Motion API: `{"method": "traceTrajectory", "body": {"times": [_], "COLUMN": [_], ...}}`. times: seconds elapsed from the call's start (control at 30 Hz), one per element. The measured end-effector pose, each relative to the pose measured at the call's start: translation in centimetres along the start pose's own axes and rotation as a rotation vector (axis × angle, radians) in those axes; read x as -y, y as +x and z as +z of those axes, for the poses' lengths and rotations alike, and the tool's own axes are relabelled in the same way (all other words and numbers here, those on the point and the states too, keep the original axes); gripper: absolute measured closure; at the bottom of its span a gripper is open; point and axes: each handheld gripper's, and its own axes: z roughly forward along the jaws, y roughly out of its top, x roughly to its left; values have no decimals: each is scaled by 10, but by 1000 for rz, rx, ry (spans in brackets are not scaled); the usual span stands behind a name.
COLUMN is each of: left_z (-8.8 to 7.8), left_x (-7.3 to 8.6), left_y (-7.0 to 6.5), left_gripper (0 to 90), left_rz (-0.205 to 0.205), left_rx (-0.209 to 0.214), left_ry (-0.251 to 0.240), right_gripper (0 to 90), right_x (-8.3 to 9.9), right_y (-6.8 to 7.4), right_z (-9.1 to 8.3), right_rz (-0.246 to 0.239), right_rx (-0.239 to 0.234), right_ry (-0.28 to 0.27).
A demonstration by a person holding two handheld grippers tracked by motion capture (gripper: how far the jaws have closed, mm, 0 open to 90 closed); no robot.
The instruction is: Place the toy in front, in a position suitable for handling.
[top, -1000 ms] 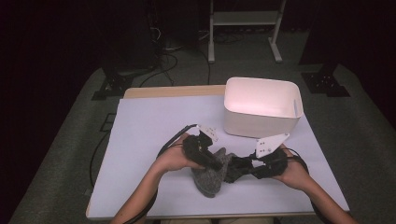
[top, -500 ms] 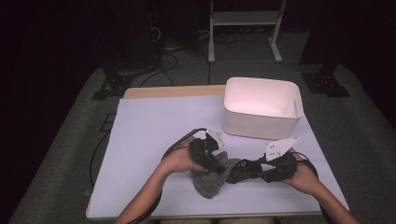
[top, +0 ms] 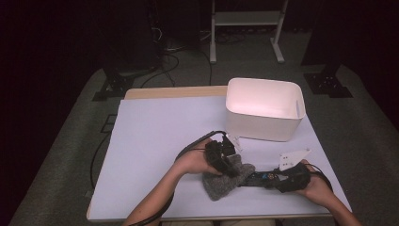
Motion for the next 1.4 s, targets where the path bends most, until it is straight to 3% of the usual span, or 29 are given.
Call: {"method": "traceTrajectory", "body": {"times": [0.23, 0.3, 0.5, 0.63, 0.83, 0.9, 1.03, 1.33, 1.4], "left_z": [0, -1, -2, -3, -8, -13, -28, -75, -77], "left_x": [-1, 0, 2, 4, 10, 14, 27, 63, 69], "left_y": [1, 1, 0, 0, 0, 0, 0, -4, -6], "left_gripper": [795, 795, 794, 794, 794, 794, 794, 794, 794], "left_rz": [-3, -9, -5, -12, -15, -20, -32, -85, -93], "left_rx": [-3, -2, -7, -5, 1, 0, -25, -104, -117], "left_ry": [2, -4, -5, -11, -29, -40, -54, -59, -48], "right_gripper": [597, 541, 499, 515, 555, 557, 557, 557, 557], "right_x": [2, -1, -15, -22, -27, -28, -38, -93, -105], "right_y": [-2, -1, 3, 4, 3, 2, 2, 5, 8], "right_z": [1, 2, 13, 19, 21, 24, 34, 79, 90], "right_rz": [9, 0, -52, -85, -85, -55, -84, -151, -173], "right_rx": [-12, 7, 14, 16, -3, -44, -54, -101, -115], "right_ry": [-6, 2, 46, 76, 100, 77, 74, 51, 53]}}
